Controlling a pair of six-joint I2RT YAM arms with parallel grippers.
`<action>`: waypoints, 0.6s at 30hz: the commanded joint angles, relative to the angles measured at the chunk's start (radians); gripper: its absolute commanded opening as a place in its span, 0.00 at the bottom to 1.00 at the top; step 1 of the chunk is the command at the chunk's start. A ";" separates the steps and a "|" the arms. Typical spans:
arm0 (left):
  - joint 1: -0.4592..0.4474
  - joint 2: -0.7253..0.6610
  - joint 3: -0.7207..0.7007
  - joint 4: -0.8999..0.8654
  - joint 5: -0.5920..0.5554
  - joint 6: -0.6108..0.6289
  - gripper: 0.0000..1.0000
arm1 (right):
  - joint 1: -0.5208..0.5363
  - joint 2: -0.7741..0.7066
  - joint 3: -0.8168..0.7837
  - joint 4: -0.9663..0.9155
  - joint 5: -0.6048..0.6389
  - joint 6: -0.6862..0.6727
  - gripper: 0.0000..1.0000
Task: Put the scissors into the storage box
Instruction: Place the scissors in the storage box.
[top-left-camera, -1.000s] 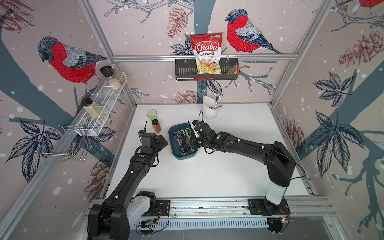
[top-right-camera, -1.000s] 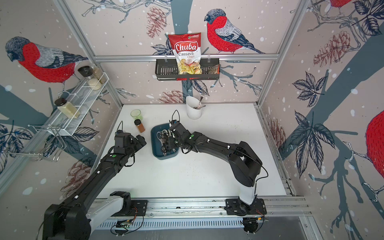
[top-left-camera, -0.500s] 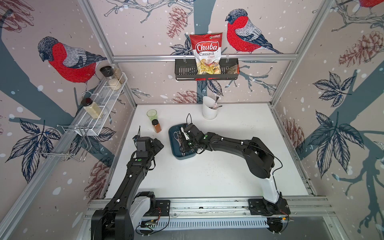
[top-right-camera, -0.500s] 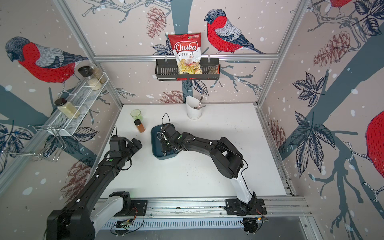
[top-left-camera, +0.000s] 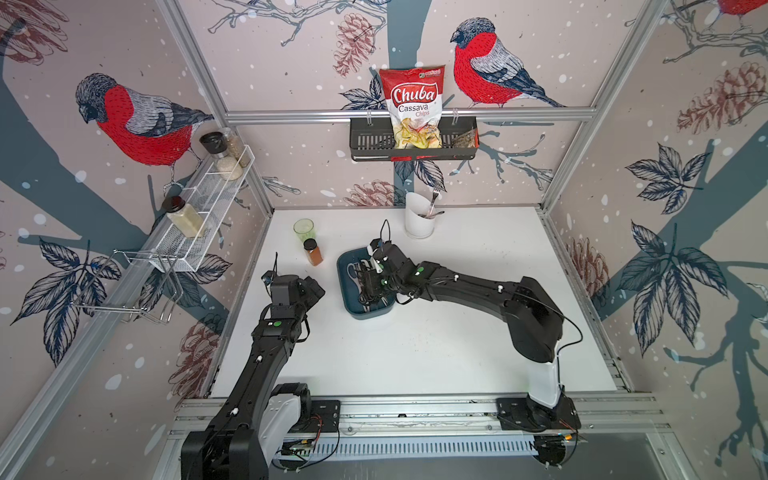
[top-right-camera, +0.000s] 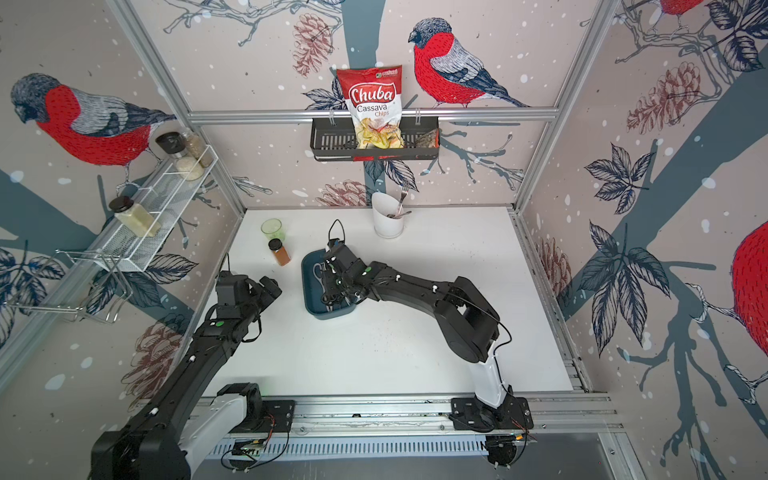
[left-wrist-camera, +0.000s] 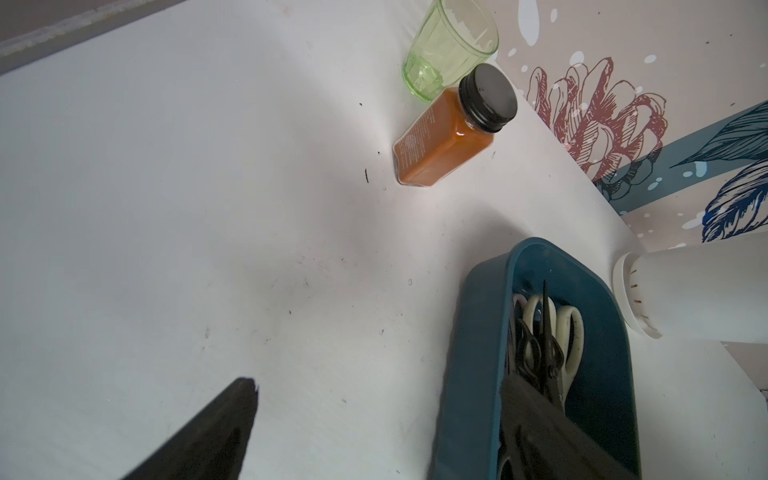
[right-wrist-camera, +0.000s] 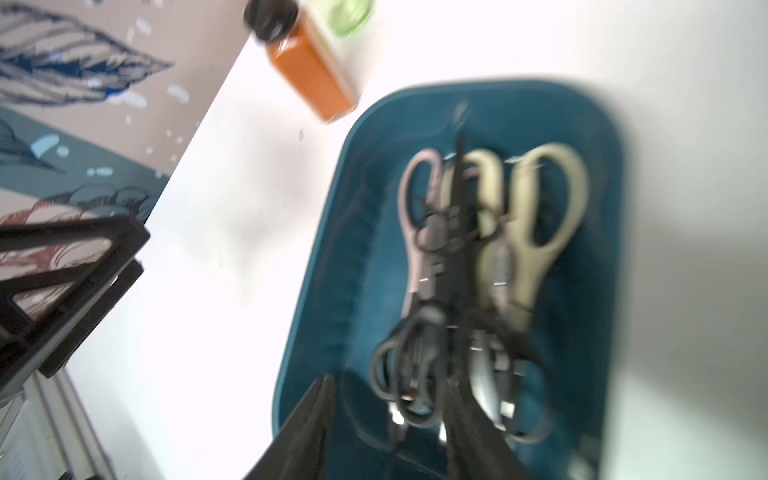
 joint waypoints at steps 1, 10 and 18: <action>0.001 0.005 0.012 0.128 0.023 0.120 0.95 | -0.067 -0.111 -0.099 0.026 0.187 -0.047 0.49; 0.002 0.065 0.015 0.339 -0.031 0.486 0.95 | -0.570 -0.543 -0.695 0.332 0.234 -0.178 0.49; 0.002 0.175 -0.134 0.732 -0.100 0.591 0.95 | -0.885 -0.686 -1.178 0.966 0.245 -0.376 0.49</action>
